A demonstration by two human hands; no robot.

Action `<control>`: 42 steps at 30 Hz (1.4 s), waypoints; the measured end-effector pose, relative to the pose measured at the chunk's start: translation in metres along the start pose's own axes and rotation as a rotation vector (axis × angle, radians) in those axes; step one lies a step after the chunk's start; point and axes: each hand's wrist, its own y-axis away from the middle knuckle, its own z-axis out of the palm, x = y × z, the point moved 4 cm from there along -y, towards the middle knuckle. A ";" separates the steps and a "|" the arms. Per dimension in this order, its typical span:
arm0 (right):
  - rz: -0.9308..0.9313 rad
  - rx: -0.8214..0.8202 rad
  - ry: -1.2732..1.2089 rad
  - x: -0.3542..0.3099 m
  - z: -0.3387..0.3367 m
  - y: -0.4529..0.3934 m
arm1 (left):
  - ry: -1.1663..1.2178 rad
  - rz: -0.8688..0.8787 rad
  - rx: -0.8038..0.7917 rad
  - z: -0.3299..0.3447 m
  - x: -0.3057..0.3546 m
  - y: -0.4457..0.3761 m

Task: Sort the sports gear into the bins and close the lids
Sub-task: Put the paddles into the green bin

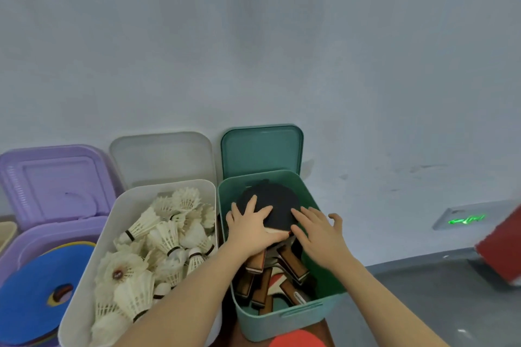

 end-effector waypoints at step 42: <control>-0.137 0.245 -0.179 -0.444 0.032 0.127 | -0.115 0.099 0.358 -0.175 -0.368 0.286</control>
